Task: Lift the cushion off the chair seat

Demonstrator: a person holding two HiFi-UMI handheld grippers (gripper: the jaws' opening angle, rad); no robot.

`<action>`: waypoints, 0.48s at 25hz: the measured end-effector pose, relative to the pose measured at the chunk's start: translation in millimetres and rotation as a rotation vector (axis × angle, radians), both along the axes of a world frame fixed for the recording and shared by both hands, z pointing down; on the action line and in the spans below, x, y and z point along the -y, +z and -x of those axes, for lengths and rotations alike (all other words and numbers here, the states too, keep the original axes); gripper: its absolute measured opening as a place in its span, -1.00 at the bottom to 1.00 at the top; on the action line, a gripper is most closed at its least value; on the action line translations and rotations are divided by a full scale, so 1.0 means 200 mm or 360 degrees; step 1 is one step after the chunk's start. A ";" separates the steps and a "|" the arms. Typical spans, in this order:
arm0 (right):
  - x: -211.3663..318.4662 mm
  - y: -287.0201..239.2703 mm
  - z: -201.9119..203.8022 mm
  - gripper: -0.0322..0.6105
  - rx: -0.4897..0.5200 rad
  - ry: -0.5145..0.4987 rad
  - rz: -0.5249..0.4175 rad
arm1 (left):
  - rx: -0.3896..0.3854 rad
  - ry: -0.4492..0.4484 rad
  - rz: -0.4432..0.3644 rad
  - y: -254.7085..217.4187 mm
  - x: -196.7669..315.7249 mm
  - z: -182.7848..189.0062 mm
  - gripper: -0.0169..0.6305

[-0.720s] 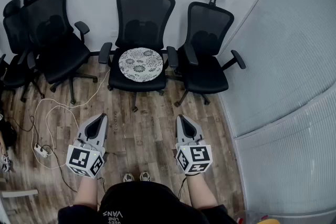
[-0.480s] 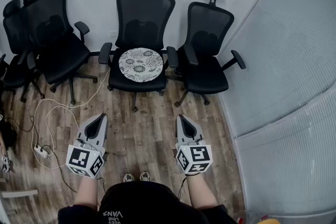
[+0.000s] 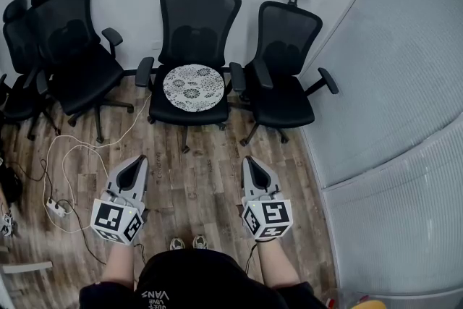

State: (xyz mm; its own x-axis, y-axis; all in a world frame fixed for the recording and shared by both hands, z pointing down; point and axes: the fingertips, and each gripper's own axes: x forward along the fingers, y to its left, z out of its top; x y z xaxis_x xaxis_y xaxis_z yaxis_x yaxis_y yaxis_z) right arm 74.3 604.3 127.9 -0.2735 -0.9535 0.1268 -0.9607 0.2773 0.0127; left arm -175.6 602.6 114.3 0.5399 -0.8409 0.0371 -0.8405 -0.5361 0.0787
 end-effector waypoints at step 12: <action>-0.01 0.00 0.05 -0.84 0.0015 0.0036 0.0002 | -0.0013 0.0031 0.0009 0.02 0.01 0.07 -0.91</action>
